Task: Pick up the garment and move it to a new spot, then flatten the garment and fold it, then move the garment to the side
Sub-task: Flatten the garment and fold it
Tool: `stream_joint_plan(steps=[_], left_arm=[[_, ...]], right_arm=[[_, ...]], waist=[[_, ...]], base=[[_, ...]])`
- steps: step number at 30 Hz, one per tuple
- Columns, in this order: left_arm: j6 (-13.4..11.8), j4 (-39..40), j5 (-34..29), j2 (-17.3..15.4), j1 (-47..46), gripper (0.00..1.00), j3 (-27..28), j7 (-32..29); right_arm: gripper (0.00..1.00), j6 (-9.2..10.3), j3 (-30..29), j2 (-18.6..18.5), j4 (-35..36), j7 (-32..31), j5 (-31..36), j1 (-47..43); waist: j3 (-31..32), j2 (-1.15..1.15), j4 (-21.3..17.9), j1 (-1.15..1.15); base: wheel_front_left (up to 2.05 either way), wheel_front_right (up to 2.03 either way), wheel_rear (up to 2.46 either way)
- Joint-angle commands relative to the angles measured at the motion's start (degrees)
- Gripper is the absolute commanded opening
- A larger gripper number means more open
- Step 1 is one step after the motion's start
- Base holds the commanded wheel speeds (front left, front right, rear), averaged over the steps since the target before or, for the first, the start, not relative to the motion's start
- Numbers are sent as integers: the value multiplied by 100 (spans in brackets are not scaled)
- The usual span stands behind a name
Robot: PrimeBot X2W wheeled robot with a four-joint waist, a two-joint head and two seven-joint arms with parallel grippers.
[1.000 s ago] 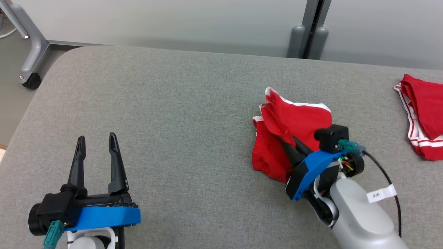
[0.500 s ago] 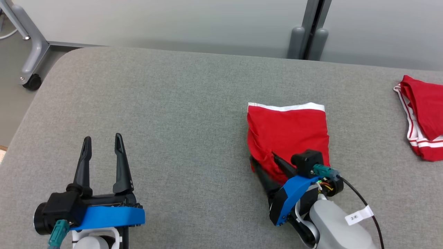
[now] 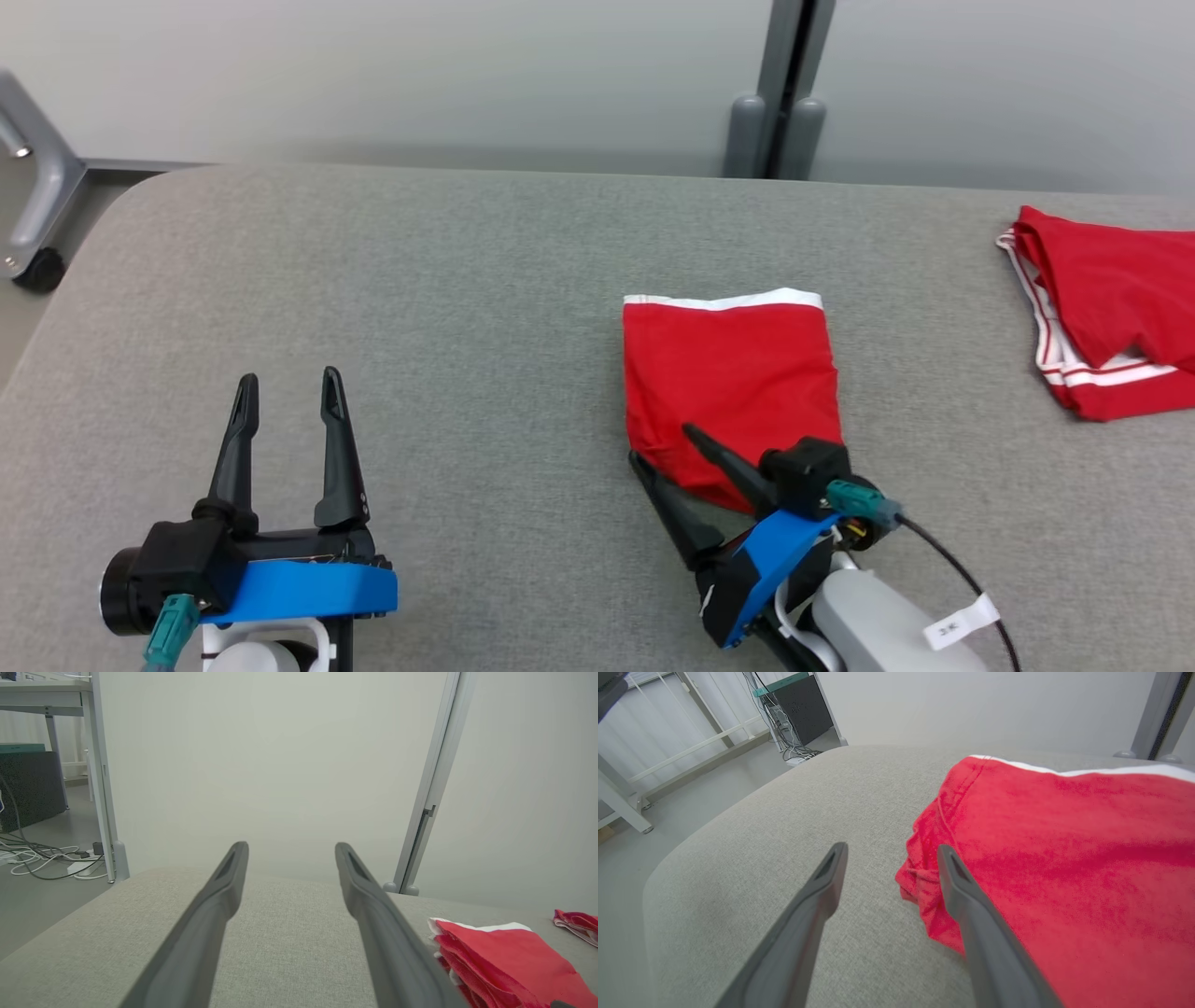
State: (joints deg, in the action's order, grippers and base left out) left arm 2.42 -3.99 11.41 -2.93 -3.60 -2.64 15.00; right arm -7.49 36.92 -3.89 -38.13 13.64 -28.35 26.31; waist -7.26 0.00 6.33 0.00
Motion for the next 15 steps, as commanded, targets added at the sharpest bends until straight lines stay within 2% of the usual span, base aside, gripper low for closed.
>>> stream_joint_plan(steps=[1, 6, 15], left_arm=[[31, -30, -54, 5, 54, 100, 8, 24], [59, -52, -116, 5, 88, 100, 77, 24], [96, -151, -230, -10, 186, 100, 204, 24]], right_arm=[[100, -2, -37, -102, 127, 66, -39, -102], [100, -2, -458, -345, 592, 138, 62, -280], [100, -1, -1738, -644, 1496, 155, 530, -922]], waist=[[59, 0, -101, 0], [138, 0, -336, 0], [308, 0, -775, 0]], base=[[0, 0, 0], [0, 0, 0], [0, 0, 0]])
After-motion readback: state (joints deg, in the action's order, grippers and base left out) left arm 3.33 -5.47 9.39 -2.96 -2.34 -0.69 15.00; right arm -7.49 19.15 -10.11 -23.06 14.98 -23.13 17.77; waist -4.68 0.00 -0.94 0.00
